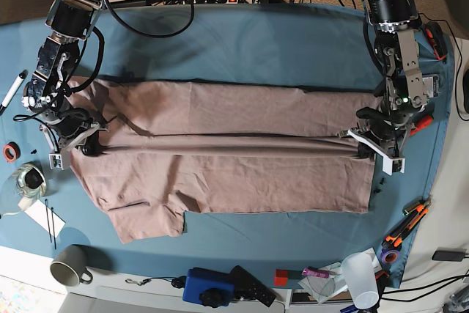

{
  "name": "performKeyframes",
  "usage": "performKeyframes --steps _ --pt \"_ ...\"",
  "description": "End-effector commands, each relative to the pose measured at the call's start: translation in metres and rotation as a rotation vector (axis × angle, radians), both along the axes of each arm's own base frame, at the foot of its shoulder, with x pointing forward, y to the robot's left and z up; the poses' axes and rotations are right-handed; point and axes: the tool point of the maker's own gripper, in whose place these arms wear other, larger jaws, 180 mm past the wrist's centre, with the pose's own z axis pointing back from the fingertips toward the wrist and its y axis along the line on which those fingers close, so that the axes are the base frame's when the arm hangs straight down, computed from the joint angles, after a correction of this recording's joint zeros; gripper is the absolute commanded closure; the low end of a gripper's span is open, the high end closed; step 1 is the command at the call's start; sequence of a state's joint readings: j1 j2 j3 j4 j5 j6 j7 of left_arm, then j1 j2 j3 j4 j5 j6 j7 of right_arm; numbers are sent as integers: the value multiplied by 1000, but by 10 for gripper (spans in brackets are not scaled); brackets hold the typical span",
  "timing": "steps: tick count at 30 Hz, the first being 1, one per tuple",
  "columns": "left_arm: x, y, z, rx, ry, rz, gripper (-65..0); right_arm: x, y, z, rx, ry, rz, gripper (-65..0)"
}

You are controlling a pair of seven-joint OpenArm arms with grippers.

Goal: Fold the T-shirt properly
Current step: 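Release the fabric and raise both grippers away from the shirt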

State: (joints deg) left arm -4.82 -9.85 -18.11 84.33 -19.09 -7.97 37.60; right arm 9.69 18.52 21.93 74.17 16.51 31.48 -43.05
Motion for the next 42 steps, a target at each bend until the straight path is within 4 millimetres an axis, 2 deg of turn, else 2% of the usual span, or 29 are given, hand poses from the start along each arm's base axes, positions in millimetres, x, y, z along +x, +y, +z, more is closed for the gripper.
performKeyframes --steps 1,6,7,10,13,18,21,25,29,33,37,42 --pt "15 9 21 17 -71 18 0 13 -11 25 -24 -76 -13 0" --pt "16 9 23 18 -76 18 0 15 -11 26 -24 -81 -13 0" --pt "16 9 23 18 -75 18 -19 15 -11 26 -24 -81 -13 -22" --pt "16 10 23 21 -75 18 -173 15 -11 27 -24 -84 -12 -137" --pt "16 14 24 33 -75 19 -263 16 -11 28 -23 -87 -13 -186" --pt "15 30 27 90 -64 19 -275 16 -9 32 -24 -73 -7 -186" --pt "11 38 33 123 -24 5 -275 21 -4 53 -1 -125 3 -186" --pt "3 39 50 164 24 -25 -275 19 -7 85 -6 -182 -3 -186" --pt "-8 35 53 180 46 -41 -275 8 -23 92 -25 -160 -38 -186" --pt "-28 33 40 185 102 -54 -275 -11 -57 95 -4 -153 -149 -186" --pt "-50 29 38 204 122 -71 -275 -34 -85 98 39 -179 -243 -188" --pt "-83 20 43 236 123 -104 -275 -70 -106 79 -27 -68 -263 -337"
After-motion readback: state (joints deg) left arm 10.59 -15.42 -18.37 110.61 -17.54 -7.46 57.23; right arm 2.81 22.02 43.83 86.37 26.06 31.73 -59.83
